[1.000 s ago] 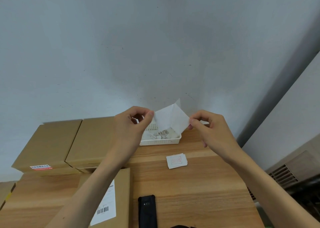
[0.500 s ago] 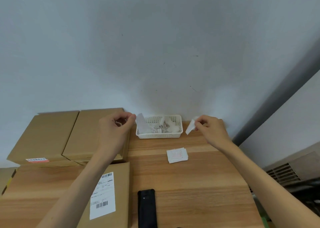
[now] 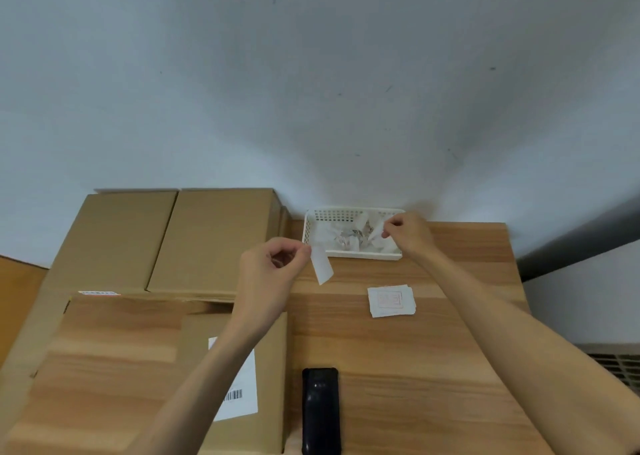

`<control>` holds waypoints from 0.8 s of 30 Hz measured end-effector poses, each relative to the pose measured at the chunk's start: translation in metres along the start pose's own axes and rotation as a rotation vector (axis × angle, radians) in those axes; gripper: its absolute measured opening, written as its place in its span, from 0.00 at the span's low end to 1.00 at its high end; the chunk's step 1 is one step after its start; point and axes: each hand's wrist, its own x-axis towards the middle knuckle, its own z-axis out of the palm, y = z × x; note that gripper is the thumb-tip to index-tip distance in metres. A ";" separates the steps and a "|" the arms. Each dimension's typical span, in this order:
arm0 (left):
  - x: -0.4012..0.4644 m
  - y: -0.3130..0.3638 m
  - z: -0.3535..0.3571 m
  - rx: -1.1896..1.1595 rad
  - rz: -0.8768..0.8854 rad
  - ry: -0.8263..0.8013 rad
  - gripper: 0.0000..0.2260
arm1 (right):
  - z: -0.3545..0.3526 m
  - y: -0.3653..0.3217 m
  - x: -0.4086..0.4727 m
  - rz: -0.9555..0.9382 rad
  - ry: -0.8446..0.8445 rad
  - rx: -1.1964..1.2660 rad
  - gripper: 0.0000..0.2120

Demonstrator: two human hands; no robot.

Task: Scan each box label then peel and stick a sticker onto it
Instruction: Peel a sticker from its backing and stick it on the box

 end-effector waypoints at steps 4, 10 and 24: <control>0.016 -0.011 0.003 -0.004 -0.045 0.004 0.03 | 0.012 0.009 0.025 0.088 -0.010 -0.033 0.10; 0.030 -0.022 0.013 0.015 -0.095 0.021 0.04 | 0.017 0.021 0.035 0.131 0.029 -0.055 0.11; -0.005 0.004 0.024 -0.037 -0.069 0.109 0.04 | 0.005 -0.063 -0.136 -0.437 0.114 0.145 0.11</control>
